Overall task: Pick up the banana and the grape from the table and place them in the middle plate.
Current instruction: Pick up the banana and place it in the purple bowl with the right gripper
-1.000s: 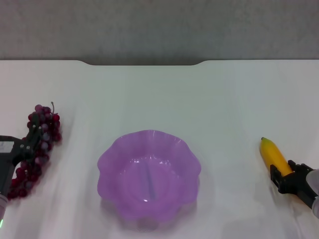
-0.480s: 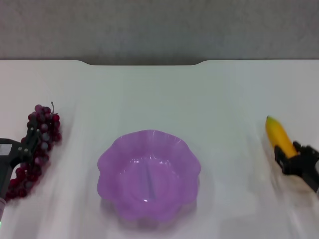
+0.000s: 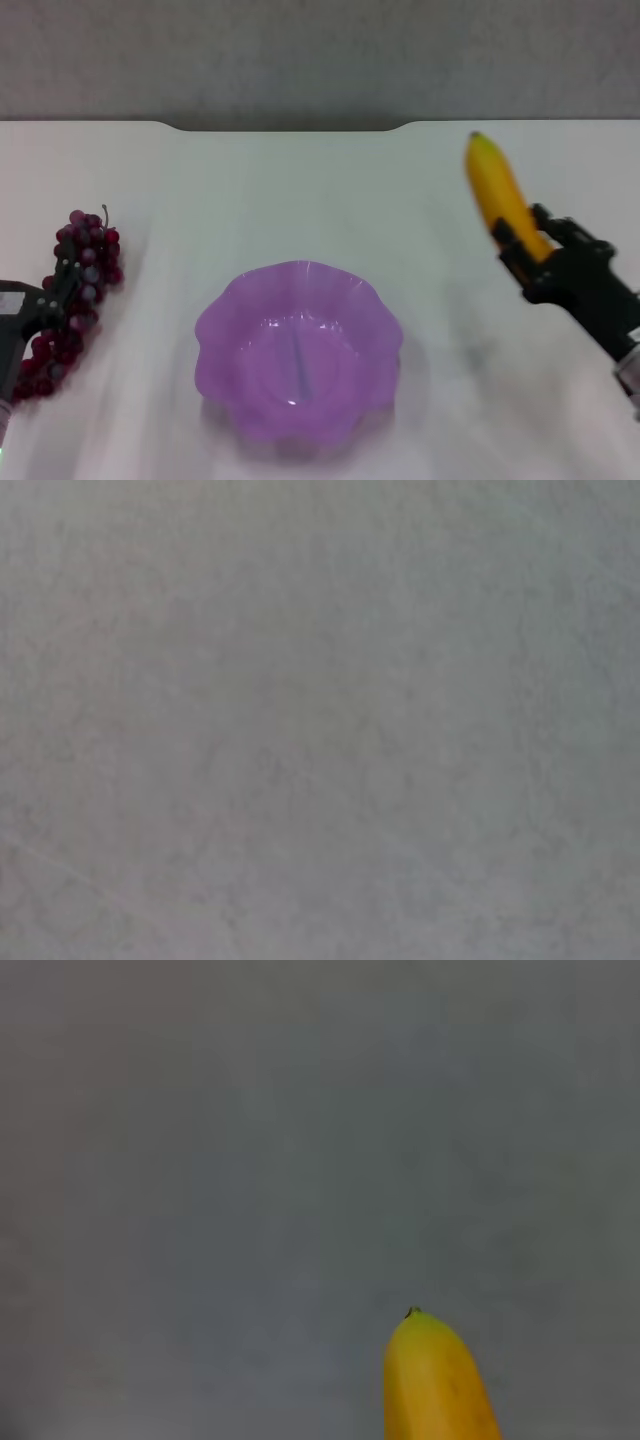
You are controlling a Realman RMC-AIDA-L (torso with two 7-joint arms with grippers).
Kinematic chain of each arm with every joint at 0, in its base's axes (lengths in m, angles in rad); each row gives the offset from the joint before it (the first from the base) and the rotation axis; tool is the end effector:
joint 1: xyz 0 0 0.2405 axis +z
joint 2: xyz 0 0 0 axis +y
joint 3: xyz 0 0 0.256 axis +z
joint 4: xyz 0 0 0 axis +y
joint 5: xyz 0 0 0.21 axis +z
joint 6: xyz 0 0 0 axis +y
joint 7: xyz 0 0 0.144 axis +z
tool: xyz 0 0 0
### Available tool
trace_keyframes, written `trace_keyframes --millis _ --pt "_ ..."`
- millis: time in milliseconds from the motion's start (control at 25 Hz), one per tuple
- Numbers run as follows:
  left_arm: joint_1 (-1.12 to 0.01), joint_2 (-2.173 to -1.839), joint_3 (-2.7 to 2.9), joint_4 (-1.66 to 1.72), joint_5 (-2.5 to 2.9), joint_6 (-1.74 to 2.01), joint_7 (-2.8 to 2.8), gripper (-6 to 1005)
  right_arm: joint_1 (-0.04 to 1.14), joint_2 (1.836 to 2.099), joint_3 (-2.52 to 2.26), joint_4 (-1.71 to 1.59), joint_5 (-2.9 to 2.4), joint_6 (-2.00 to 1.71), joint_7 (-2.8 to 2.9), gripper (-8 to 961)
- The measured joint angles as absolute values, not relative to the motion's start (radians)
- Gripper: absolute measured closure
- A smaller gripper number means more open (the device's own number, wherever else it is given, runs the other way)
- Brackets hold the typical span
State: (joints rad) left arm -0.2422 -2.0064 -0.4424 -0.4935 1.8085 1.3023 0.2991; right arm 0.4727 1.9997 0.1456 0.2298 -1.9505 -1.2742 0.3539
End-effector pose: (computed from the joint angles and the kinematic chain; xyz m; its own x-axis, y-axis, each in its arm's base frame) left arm -0.3293 0.2715 -0.0208 0.8035 -0.0918 0.5882 0.5896 -0.0130 -0.8076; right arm 0.2995 0.3128 -0.0427 0.6375 -0.0314 -0.7698 -0.6783 -0.4968 -0.5414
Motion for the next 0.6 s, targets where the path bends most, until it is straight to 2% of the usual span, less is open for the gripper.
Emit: trace_keyframes --millis 600 --pt "-0.249 -2.009 -0.442 -0.494 1.833 1.311 0.299 128 0.69 2.003 0.143 0.096 -2.516 -1.181 0.883 450"
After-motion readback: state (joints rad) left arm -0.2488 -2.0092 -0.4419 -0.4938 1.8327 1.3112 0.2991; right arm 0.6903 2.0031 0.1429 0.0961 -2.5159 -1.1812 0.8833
